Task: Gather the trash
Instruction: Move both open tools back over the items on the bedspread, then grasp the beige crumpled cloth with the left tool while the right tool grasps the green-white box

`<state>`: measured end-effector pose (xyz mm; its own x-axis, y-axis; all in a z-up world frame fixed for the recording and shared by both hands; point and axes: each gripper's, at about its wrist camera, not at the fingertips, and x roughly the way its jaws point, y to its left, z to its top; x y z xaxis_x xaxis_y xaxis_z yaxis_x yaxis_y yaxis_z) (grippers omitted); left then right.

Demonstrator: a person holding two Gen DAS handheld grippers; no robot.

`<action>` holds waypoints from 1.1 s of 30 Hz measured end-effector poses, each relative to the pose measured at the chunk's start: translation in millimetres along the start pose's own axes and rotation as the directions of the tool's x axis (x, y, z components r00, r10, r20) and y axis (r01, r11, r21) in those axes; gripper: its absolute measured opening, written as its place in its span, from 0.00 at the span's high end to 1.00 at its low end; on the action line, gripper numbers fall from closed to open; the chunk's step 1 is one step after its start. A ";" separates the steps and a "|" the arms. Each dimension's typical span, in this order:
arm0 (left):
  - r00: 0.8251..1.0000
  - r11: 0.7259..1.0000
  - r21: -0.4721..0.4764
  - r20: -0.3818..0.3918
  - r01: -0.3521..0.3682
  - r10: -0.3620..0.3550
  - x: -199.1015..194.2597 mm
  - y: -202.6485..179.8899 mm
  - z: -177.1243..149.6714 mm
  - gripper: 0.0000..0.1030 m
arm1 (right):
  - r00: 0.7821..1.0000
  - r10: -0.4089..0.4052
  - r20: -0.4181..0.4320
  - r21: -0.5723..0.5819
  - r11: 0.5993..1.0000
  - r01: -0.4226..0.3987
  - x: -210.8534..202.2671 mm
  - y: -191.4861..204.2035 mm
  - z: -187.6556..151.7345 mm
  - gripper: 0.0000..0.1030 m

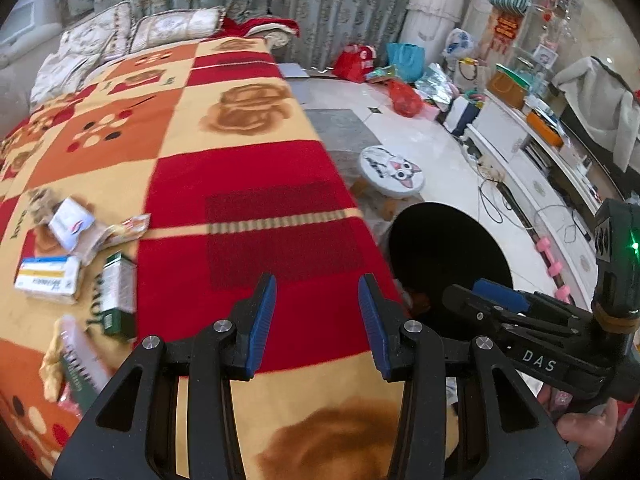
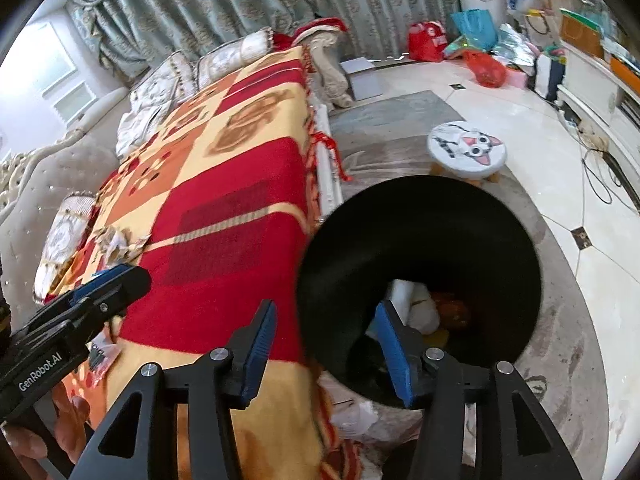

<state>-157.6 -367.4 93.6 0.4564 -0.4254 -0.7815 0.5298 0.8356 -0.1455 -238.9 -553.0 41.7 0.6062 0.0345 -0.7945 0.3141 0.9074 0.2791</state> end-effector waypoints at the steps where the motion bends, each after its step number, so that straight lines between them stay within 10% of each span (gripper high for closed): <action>1: 1.000 1.000 -0.002 0.001 -0.006 0.006 -3.2 4.6 -1.9 0.60 | 1.000 0.008 -0.003 -0.009 1.000 -0.008 1.4 5.6 -0.2 0.49; 22: 0.972 0.960 -0.157 -0.032 -0.233 0.231 -70.3 174.3 -55.4 0.60 | 0.980 0.145 -0.136 -0.252 0.952 -0.176 47.1 145.7 -25.8 0.45; 33: 0.969 0.951 -0.196 -0.111 -0.240 0.221 -55.7 218.7 -83.4 0.60 | 0.964 0.182 -0.194 -0.273 0.934 -0.231 85.4 201.3 -13.7 0.45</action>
<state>-126.8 -132.0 54.6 0.4802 -0.1888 -0.8566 0.2545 0.9645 -0.0700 -133.9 -361.6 22.7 0.4999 0.2796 -0.8197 -0.0464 0.9537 0.2971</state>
